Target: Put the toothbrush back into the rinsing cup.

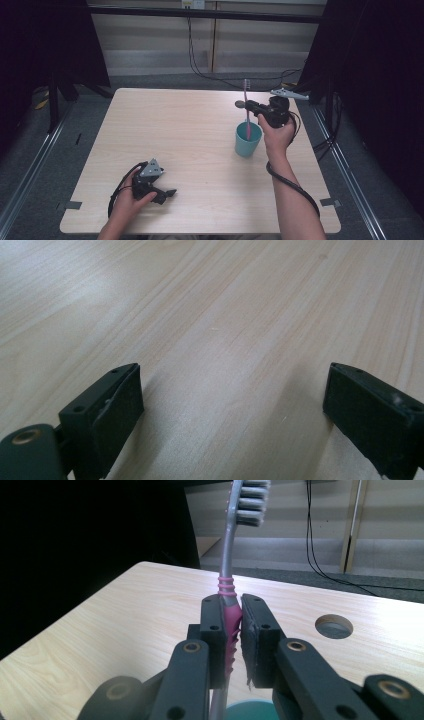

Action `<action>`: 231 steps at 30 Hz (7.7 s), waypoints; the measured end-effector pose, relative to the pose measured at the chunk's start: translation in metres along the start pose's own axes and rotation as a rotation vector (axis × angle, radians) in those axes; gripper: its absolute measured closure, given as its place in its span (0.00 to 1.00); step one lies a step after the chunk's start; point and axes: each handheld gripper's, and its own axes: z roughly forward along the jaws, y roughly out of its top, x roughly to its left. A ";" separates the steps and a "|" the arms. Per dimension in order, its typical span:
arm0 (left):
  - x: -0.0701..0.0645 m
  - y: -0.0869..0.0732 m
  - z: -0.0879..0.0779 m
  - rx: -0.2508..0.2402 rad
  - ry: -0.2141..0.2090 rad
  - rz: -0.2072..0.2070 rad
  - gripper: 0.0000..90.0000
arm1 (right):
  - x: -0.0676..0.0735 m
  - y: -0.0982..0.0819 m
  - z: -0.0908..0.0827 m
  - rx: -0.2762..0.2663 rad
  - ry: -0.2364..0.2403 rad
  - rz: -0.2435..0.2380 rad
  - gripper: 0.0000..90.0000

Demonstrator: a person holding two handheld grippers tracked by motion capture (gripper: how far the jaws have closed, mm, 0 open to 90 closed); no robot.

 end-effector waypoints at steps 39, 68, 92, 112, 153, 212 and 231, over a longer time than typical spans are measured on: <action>-0.001 0.000 0.000 -0.004 0.004 -0.003 0.10 | -0.017 -0.026 0.016 0.009 -0.057 -0.032 0.90; 0.000 0.000 0.000 -0.002 0.003 -0.003 0.10 | -0.019 -0.044 0.007 0.009 -0.054 -0.033 0.90; -0.001 0.000 0.000 -0.004 0.005 -0.003 0.10 | -0.016 -0.063 -0.002 0.037 -0.054 -0.028 0.90; -0.001 0.000 0.000 -0.004 0.005 -0.003 0.10 | -0.012 -0.070 -0.002 0.078 -0.051 -0.050 0.89; -0.001 0.000 0.000 -0.004 0.006 -0.003 0.10 | 0.009 -0.057 -0.012 0.170 -0.061 -0.115 0.38; -0.001 0.000 0.000 -0.004 0.007 -0.004 0.10 | 0.018 -0.077 -0.055 0.238 0.022 -0.152 0.19; 0.000 0.000 0.000 -0.003 0.005 -0.004 0.10 | 0.005 -0.099 -0.072 0.272 0.033 -0.154 0.18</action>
